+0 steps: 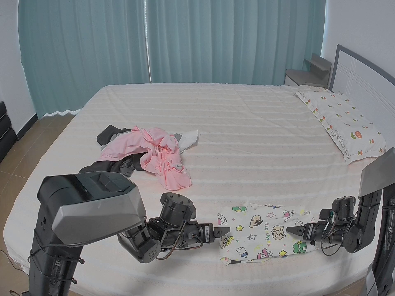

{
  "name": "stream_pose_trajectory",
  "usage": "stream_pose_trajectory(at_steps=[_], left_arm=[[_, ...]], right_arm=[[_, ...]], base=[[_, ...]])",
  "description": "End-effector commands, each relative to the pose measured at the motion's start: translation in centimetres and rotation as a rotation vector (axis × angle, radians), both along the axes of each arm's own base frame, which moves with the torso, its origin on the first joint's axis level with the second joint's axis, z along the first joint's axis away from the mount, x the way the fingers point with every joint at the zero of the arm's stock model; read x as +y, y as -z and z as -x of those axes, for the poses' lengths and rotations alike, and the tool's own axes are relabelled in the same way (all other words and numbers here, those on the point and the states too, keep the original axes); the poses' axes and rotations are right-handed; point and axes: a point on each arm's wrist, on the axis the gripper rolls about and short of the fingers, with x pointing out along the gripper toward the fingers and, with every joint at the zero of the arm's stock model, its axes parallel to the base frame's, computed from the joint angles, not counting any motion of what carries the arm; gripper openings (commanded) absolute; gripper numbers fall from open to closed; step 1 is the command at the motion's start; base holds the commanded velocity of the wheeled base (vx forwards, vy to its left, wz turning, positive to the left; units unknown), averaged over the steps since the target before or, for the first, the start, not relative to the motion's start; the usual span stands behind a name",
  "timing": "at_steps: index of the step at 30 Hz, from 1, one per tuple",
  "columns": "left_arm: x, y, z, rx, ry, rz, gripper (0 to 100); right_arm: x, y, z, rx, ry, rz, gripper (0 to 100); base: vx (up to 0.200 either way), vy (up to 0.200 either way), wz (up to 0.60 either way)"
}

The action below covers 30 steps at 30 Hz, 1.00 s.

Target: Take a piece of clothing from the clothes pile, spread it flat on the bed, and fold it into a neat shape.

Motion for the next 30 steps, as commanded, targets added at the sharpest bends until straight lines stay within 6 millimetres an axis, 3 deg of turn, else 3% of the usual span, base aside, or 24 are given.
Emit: stream_pose_trajectory(at_steps=[1,7,15,22,30], left_arm=[[-0.7,1.9,-0.9,-0.029,0.038,-0.050,100],[0.6,2.9,0.2,-0.003,-0.039,-0.138,100],[6.1,2.4,3.3,0.012,-0.193,-0.111,100],[6.6,2.1,4.9,0.009,-0.239,-0.081,100],[5.3,1.9,5.5,-0.020,-0.229,-0.093,100]], right_arm=[[0.7,1.5,0.4,0.037,-0.001,0.025,100],[0.5,1.2,0.6,0.026,0.040,-0.017,100],[-0.8,-0.1,0.9,-0.041,0.106,-0.042,100],[-1.7,-0.4,0.7,-0.060,0.135,-0.047,100],[-2.5,-1.6,1.2,-0.084,0.113,-0.103,100]], base=[[0.000,0.000,0.00],[0.000,0.000,0.00],[0.000,0.000,0.00],[0.000,0.000,0.00],[0.000,-0.025,0.00]])
